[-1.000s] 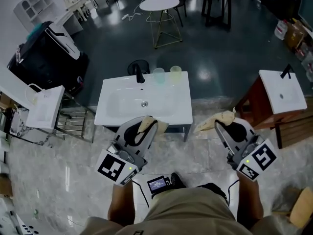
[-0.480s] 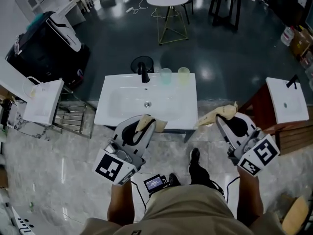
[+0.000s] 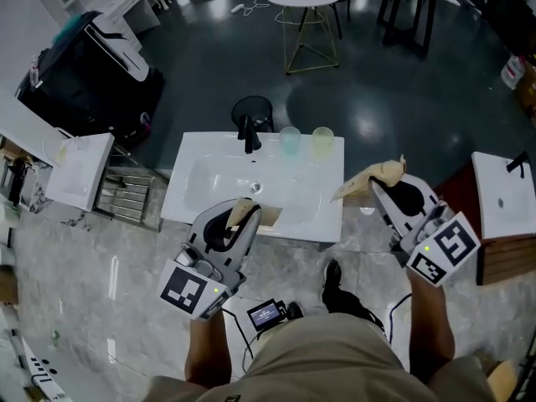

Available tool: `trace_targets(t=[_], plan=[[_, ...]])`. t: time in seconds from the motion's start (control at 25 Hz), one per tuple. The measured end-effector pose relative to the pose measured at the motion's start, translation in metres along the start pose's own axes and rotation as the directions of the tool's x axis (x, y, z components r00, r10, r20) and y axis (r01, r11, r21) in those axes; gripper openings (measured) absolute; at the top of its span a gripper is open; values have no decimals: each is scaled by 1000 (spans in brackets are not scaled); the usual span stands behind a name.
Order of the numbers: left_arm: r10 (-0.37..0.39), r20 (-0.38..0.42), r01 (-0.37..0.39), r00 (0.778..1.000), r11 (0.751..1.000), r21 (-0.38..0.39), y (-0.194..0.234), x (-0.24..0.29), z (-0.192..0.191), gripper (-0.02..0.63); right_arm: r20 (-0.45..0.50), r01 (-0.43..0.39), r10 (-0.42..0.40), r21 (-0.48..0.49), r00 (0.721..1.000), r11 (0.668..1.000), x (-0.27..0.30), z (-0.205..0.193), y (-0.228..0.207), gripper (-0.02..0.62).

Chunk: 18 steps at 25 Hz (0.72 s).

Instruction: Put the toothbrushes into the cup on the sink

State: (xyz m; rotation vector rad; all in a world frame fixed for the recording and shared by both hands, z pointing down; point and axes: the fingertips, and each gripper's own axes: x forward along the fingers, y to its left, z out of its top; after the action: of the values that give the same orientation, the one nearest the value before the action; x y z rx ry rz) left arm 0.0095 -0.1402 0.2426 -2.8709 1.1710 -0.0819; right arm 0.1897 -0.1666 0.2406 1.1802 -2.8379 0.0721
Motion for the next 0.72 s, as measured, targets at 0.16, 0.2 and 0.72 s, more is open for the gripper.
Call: trace_targets(t=[0.16, 0.2, 0.72], plan=[[21, -37, -22, 999, 1000, -16, 11, 33, -20, 65, -2, 9, -9, 8, 1000, 1000, 40, -17, -63, 25], [29, -46, -30, 999, 999, -21, 15, 40, -25, 64, -5, 14, -13, 16, 1000, 1000, 52, -24, -79, 25], [124, -203, -147, 971, 984, -100, 57, 99, -104, 65, -162, 63, -47, 97, 986, 993, 201, -181, -225, 25]])
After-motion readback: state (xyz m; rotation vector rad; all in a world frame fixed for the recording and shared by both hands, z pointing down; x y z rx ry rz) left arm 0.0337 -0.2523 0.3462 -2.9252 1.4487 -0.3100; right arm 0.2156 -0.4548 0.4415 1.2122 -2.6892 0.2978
